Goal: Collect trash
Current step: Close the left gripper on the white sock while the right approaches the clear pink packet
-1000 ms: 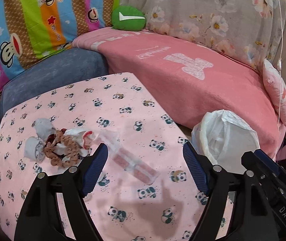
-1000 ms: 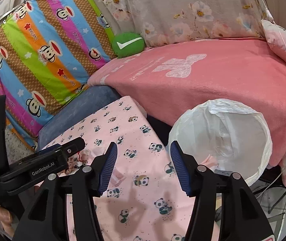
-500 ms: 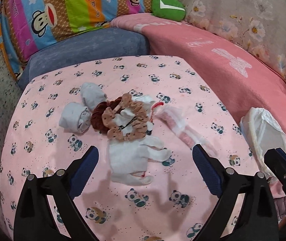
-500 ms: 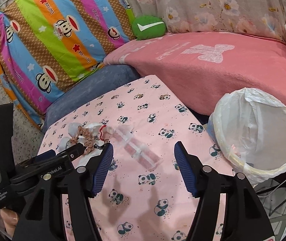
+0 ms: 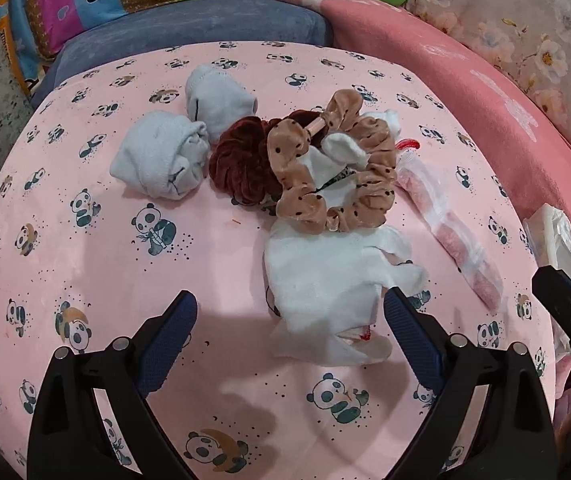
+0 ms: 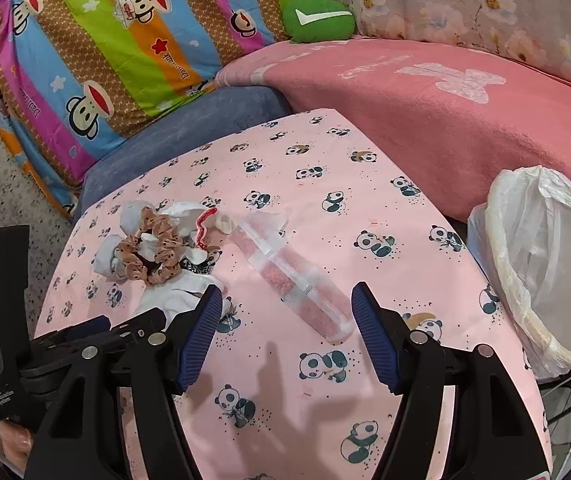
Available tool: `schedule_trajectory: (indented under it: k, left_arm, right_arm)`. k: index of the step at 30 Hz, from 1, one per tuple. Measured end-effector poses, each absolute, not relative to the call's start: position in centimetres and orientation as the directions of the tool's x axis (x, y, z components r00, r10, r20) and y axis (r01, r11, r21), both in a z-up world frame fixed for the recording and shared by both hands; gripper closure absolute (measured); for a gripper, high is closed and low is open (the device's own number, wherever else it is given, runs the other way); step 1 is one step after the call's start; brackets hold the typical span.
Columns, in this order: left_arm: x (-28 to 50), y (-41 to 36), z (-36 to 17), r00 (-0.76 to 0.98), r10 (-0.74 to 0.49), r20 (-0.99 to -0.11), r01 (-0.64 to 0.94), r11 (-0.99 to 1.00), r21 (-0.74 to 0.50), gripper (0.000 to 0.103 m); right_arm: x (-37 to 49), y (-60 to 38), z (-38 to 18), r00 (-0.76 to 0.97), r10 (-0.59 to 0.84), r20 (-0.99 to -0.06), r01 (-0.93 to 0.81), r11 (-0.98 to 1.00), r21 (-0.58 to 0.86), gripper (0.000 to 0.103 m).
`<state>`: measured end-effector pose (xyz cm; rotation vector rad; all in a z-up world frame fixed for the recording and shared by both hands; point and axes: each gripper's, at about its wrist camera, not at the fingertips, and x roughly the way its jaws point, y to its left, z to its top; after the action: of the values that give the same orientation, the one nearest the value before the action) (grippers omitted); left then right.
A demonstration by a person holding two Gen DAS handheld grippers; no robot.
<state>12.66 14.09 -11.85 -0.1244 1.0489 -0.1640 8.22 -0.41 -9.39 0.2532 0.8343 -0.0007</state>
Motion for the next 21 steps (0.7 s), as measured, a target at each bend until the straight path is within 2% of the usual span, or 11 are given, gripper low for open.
schedule_trajectory:
  k: [3,4,8,9,11,12,15,18,20,21]
  left_arm:
    - [12.8,14.2,-12.2,0.482,-0.215,-0.849,0.084,0.976,-0.2,0.024]
    - [12.9,14.2,-12.3,0.477,-0.227,-0.849,0.09,0.974,-0.21,0.033]
    - [12.8,14.0,-12.4,0.465,-0.269,-0.843,0.12,0.963,-0.241,0.053]
    - [12.8,13.9,-12.3,0.462,-0.28,-0.842,0.132,0.96,-0.246,0.065]
    - [12.6,13.9,-12.1,0.461,-0.289,-0.839,0.138,0.957,-0.254,0.072]
    - [12.5,13.9,-12.0,0.465,-0.291,-0.836,0.141,0.957,-0.254,0.08]
    - [12.4,13.7,-11.7,0.466,-0.304,-0.831,0.145,0.953,-0.268,0.088]
    - [12.2,13.7,-11.5,0.471,-0.306,-0.828,0.145,0.952,-0.27,0.091]
    - [12.0,13.7,-11.3,0.472,-0.307,-0.826,0.145,0.952,-0.27,0.091]
    - [11.9,13.6,-11.2,0.473,-0.307,-0.826,0.144,0.952,-0.271,0.091]
  right_arm:
    - [9.8,-0.2,-10.4,0.658,0.085,-0.748,0.093,0.977,0.193,0.036]
    - [10.2,-0.2,-10.7,0.653,0.081,-0.753,0.096,0.978,0.188,0.036]
    - [11.4,-0.3,-11.9,0.633,0.072,-0.771,0.108,0.978,0.18,0.036]
    - [11.4,-0.3,-11.9,0.633,0.072,-0.771,0.108,0.978,0.18,0.036]
    - [12.0,-0.5,-12.7,0.618,0.071,-0.783,0.116,0.977,0.181,0.036]
    - [12.2,-0.6,-13.0,0.612,0.072,-0.787,0.12,0.976,0.182,0.036]
    - [12.9,-0.7,-14.4,0.579,0.079,-0.811,0.13,0.974,0.187,0.036]
    - [13.0,-0.3,-14.6,0.578,0.057,-0.814,0.118,0.981,0.153,0.037]
    - [12.8,0.4,-14.7,0.573,0.01,-0.819,0.103,0.991,0.084,0.044]
    - [12.6,0.8,-14.7,0.572,-0.014,-0.82,0.094,0.994,0.048,0.052]
